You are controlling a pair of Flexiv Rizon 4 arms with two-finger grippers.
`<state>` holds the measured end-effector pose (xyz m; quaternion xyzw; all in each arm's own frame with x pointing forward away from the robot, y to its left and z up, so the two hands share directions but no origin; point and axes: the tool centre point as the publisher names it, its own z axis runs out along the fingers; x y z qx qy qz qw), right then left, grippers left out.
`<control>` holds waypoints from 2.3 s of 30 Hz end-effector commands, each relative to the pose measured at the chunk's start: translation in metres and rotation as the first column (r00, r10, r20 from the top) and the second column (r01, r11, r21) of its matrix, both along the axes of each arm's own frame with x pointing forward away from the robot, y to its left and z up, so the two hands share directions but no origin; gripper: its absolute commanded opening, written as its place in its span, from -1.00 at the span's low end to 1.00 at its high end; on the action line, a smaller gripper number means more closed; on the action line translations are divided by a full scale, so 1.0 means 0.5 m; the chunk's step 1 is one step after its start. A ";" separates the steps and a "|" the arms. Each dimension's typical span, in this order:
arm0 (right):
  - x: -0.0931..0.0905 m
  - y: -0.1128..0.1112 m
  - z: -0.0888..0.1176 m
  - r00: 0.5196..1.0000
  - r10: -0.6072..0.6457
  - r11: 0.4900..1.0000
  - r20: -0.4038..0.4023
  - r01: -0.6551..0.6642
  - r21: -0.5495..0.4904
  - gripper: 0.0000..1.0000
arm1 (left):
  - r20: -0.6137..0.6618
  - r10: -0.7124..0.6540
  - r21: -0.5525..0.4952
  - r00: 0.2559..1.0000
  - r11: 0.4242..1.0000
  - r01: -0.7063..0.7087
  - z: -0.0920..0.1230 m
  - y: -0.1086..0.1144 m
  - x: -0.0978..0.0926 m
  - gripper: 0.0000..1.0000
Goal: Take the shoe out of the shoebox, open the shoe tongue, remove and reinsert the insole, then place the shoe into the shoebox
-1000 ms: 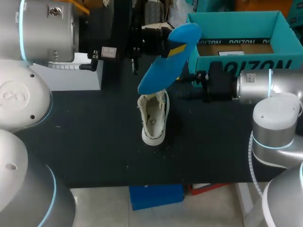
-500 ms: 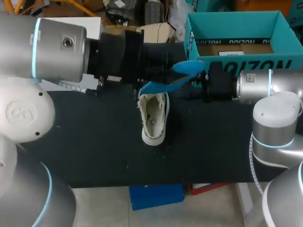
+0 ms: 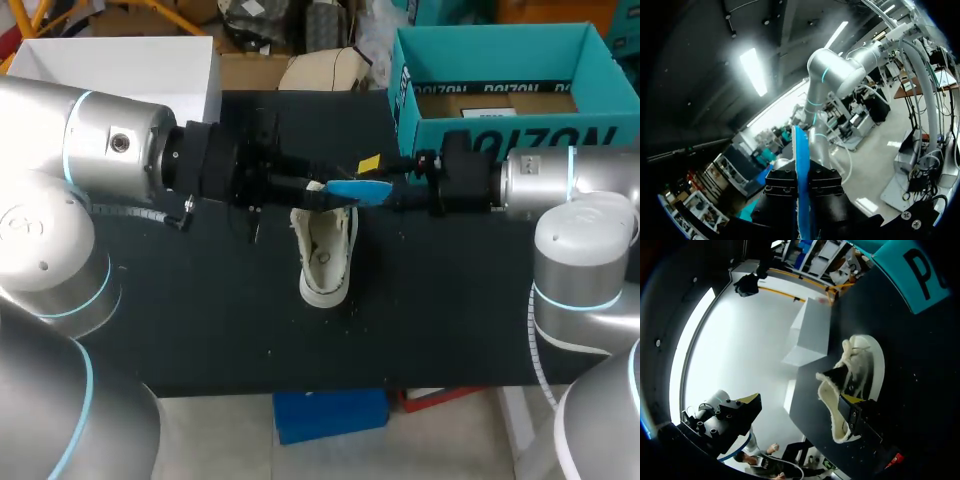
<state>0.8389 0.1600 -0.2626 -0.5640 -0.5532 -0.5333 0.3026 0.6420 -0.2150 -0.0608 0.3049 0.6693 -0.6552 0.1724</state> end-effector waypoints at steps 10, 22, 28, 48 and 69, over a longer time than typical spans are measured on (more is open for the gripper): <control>-0.001 0.004 -0.001 1.000 -0.004 1.000 0.000 0.004 -0.001 1.00 | 0.215 -0.002 0.012 0.977 1.000 -0.001 -0.080 -0.018 -0.049 -1.00; -0.001 0.004 -0.001 1.000 -0.004 1.000 0.000 0.004 -0.001 1.00 | 0.393 0.026 -0.057 0.919 0.998 -0.004 -0.139 -0.007 -0.081 -1.00; -0.001 0.004 -0.001 1.000 -0.004 1.000 0.000 0.004 -0.001 1.00 | 0.393 0.026 -0.057 0.919 0.998 -0.004 -0.139 -0.007 -0.081 -1.00; -0.001 0.004 -0.001 1.000 -0.004 1.000 0.000 0.004 -0.001 1.00 | 0.819 0.071 -0.101 0.570 0.995 0.021 -0.301 0.018 -0.094 -1.00; -0.001 0.004 -0.001 1.000 -0.004 1.000 0.000 0.004 -0.001 1.00 | 0.841 0.142 -0.193 0.522 0.980 0.043 -0.380 0.035 -0.064 -1.00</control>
